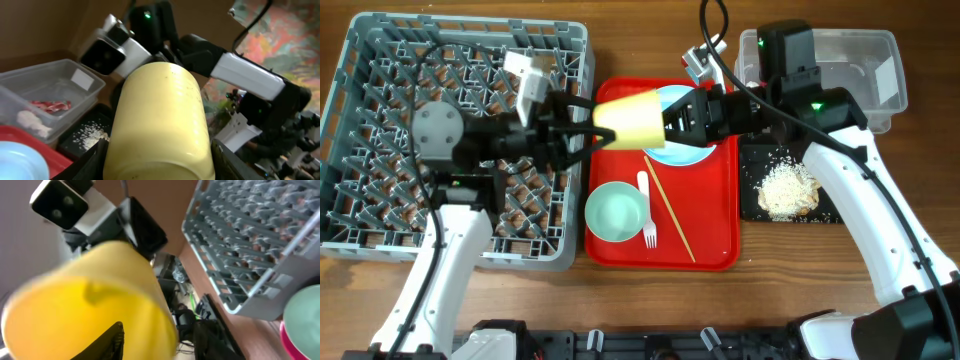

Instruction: Sort waste into correct bins and load items into the dishwasher rack

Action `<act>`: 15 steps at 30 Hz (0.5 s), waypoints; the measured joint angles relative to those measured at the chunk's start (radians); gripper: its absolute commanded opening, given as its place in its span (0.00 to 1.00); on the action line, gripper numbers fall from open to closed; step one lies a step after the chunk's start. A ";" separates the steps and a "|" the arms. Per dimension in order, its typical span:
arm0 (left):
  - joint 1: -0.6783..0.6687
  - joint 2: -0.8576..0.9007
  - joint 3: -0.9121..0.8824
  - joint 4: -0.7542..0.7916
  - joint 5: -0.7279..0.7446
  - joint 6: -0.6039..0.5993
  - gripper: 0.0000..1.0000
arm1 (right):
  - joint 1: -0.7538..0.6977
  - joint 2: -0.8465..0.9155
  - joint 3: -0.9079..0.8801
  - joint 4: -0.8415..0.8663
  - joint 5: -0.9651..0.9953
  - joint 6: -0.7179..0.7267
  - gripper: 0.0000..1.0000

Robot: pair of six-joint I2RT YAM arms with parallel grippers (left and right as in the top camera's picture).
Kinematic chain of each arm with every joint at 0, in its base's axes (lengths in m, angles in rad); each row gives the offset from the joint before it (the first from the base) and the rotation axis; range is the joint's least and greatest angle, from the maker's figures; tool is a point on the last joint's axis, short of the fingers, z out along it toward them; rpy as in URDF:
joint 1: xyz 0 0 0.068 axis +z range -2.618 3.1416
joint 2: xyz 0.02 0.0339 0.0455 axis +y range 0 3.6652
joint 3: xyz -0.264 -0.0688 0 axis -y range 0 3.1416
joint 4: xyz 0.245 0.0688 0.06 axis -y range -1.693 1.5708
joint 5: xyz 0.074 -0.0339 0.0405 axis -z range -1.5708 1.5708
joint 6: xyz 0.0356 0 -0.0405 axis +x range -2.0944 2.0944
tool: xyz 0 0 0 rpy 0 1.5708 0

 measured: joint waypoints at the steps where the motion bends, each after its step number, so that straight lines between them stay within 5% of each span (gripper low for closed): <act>1: 0.017 0.001 0.005 -0.056 0.000 0.014 0.51 | 0.000 0.000 0.001 -0.027 0.047 0.001 0.53; 4: 0.117 0.009 0.011 -0.357 -0.016 0.156 0.45 | 0.000 0.000 0.001 -0.068 0.226 -0.001 0.55; 8: 0.233 0.014 0.014 -0.712 -0.141 0.356 0.24 | -0.011 0.000 0.001 -0.090 0.401 -0.005 0.56; 12: 0.315 -0.014 0.012 -1.035 -0.469 0.478 0.11 | -0.067 0.000 0.002 -0.233 0.558 -0.063 0.52; 15: 0.324 -0.148 0.039 -1.275 -0.729 0.505 0.12 | -0.090 -0.005 0.002 -0.332 0.706 -0.114 0.52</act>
